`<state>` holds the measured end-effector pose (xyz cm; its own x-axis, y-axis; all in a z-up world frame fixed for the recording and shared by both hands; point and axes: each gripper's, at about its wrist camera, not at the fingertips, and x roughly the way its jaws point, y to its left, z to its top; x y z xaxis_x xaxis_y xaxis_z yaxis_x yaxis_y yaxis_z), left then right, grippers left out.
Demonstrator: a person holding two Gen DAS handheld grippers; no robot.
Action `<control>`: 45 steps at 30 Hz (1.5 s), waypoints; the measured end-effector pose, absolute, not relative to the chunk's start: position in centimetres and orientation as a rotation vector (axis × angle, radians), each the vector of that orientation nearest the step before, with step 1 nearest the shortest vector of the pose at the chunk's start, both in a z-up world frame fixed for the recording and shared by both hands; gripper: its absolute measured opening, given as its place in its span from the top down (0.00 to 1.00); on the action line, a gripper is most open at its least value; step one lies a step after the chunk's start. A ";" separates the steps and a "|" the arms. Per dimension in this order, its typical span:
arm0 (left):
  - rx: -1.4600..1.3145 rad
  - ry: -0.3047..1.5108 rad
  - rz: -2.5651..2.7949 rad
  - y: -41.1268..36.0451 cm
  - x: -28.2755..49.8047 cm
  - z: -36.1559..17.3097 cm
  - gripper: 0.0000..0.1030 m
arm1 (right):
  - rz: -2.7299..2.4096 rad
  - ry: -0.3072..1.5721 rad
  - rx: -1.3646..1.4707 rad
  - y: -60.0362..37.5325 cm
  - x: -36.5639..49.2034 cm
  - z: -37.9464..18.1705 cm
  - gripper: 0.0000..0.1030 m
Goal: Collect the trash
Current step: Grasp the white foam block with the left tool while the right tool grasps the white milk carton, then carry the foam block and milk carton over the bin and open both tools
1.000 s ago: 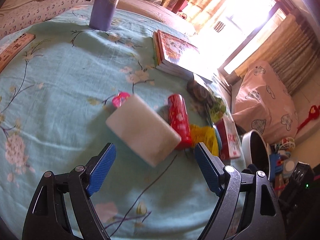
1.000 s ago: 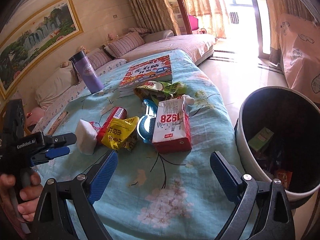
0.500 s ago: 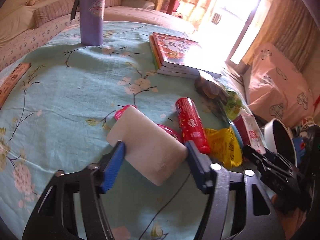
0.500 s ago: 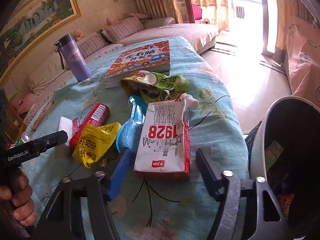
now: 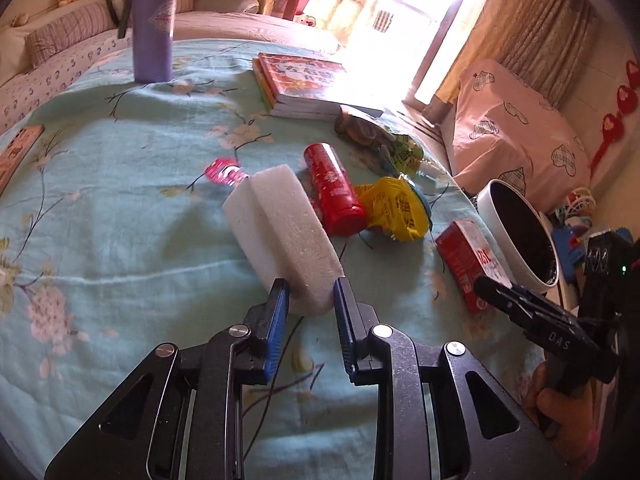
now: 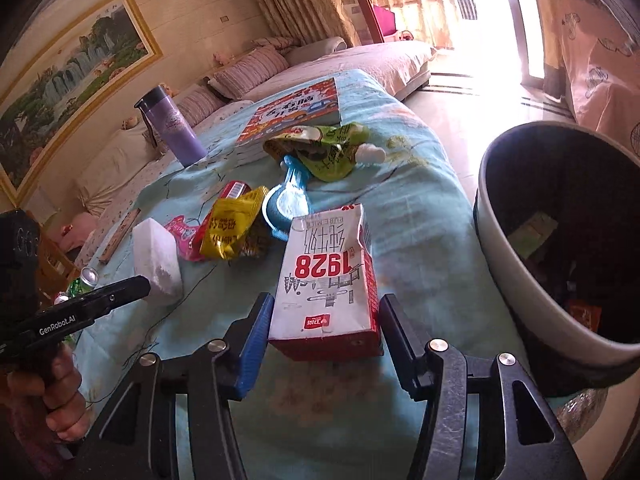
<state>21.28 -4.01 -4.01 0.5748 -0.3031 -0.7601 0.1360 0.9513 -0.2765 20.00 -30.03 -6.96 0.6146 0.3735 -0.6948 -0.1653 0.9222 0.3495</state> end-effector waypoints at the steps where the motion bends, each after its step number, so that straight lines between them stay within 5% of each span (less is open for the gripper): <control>1: -0.202 0.925 -0.252 -3.7 21.0 -4.0 0.64 | 0.318 0.857 0.265 -30.0 19.7 -6.9 0.46; 2: -0.207 0.926 -0.233 -3.5 20.8 -4.1 0.49 | 0.321 0.856 0.266 -29.9 19.6 -6.8 0.46; 3: -0.211 0.926 -0.216 -3.3 20.6 -4.2 0.44 | 0.322 0.855 0.268 -29.8 19.8 -6.7 0.45; 7: -0.270 0.917 -0.208 -3.3 21.0 -3.9 0.40 | 0.303 0.849 0.257 -29.7 20.7 -6.4 0.44; 10: -0.246 0.885 -0.192 -4.8 21.8 -3.5 0.22 | 0.290 0.837 0.240 -29.5 21.3 -6.4 0.44; 14: -0.168 0.905 -0.102 -6.0 23.5 -4.6 0.28 | 0.282 0.866 0.223 -29.1 22.4 -7.4 0.41; 16: -0.183 0.934 -0.100 -5.6 24.0 -5.5 0.63 | 0.279 0.868 0.206 -28.8 22.5 -7.4 0.44; 19: -0.218 0.914 -0.123 -4.4 23.4 -5.5 0.67 | 0.273 0.855 0.194 -28.8 22.0 -7.2 0.45; 45: -0.033 0.843 -0.602 -18.5 15.9 -1.1 0.68 | 0.138 0.684 0.361 -38.7 13.6 -2.0 0.46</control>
<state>15.88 -18.53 -1.05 0.5097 -0.5128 -0.6908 0.4875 0.8337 -0.2592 13.58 -38.75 -2.02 0.7688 0.2414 -0.5921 -0.0071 0.9292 0.3696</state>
